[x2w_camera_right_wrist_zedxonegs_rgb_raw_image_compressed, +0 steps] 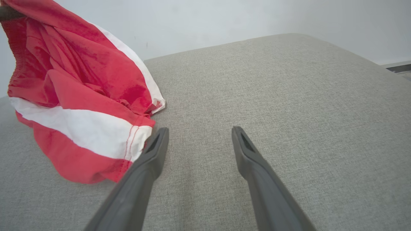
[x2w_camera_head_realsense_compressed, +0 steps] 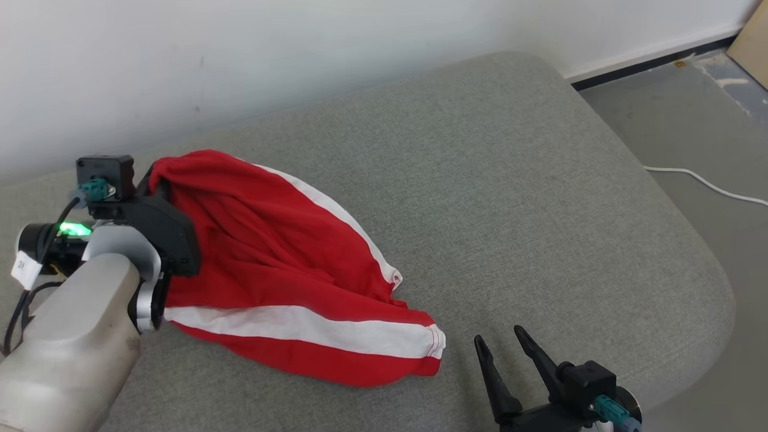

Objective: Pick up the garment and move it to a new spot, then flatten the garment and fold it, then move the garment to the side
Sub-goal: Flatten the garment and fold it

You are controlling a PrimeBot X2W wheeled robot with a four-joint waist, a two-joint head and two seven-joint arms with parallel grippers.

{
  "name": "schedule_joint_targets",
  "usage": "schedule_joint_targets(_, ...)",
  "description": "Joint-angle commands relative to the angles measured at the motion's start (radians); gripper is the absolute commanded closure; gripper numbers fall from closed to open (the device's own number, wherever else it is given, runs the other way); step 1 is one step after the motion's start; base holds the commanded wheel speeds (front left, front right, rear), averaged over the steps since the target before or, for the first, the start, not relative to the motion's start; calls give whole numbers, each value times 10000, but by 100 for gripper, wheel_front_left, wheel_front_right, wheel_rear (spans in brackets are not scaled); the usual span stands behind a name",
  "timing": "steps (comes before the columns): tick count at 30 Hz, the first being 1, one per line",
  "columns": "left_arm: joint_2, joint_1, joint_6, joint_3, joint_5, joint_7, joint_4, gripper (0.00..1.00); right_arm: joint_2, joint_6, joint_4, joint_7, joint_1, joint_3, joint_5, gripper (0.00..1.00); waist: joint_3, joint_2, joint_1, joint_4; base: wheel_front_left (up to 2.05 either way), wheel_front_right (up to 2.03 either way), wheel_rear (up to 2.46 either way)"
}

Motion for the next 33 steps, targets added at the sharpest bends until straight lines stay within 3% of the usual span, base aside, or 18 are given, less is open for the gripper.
schedule_joint_targets(1, -25, 41, -32, 69, -125, -131, 209, 0, -5, -24, -39, -7, 13, -54, -75, 0, 56, -1, 0, 6, 0, 0, 0)
schedule_joint_targets(4, -143, 352, -47, 76, -228, -200, 568, 0, -3, -24, -72, 42, 83, -140, -123, 0, 57, -1, 0, 182, 0, 0, 0)
schedule_joint_targets(16, -531, 1331, -1015, -49, -877, 607, 915, 0, -5, -24, -208, 154, 218, -155, -65, 0, -190, -1, 0, 1123, 0, 0, 0)
schedule_joint_targets(22, -529, 1276, -1067, -188, -918, 1197, 1135, 0, -8, -24, -264, 146, 97, 52, 54, 0, -41, -1, 0, 897, 0, 0, 0)
schedule_joint_targets(33, -540, 1043, -1837, -493, -998, 2077, 1175, 0, -5, -24, -222, 91, -2, -224, -60, 0, 313, -1, 0, 473, 0, 0, 0)
